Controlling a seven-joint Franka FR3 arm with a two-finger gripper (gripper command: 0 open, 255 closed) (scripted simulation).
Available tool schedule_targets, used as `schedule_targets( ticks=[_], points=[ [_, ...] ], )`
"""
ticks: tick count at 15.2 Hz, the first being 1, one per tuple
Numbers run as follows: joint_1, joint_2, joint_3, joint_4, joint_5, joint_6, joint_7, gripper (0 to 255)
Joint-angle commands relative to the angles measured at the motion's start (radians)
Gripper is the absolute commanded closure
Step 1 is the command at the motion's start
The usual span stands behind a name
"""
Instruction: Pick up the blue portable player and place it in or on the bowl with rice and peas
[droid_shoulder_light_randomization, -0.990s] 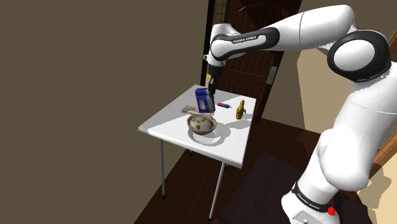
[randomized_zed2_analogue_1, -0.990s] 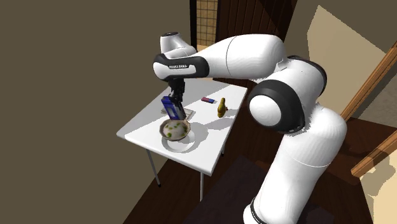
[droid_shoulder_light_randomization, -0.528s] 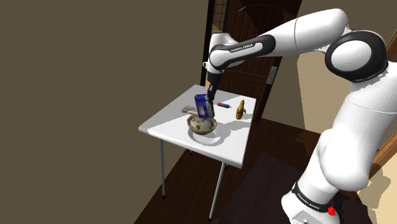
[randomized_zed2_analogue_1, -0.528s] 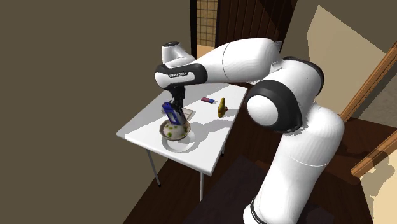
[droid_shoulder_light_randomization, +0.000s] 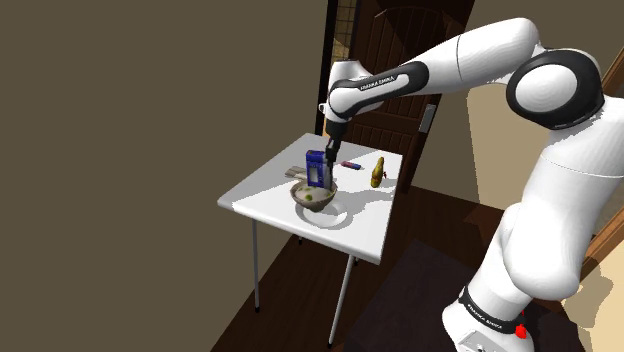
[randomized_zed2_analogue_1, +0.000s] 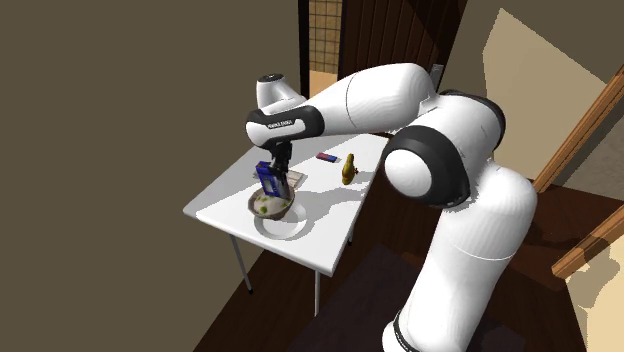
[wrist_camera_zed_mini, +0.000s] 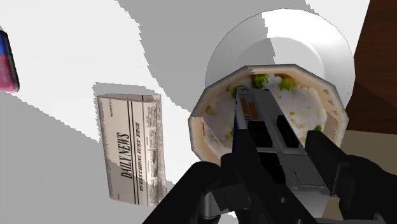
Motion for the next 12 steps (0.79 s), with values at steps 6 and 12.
schedule_targets(
  ticks=[6,12],
  points=[
    [0.001,0.003,0.001,-0.004,0.001,0.0,-0.001,0],
    [0.004,-0.018,0.002,0.038,-0.004,-0.063,0.004,0]
  ],
)
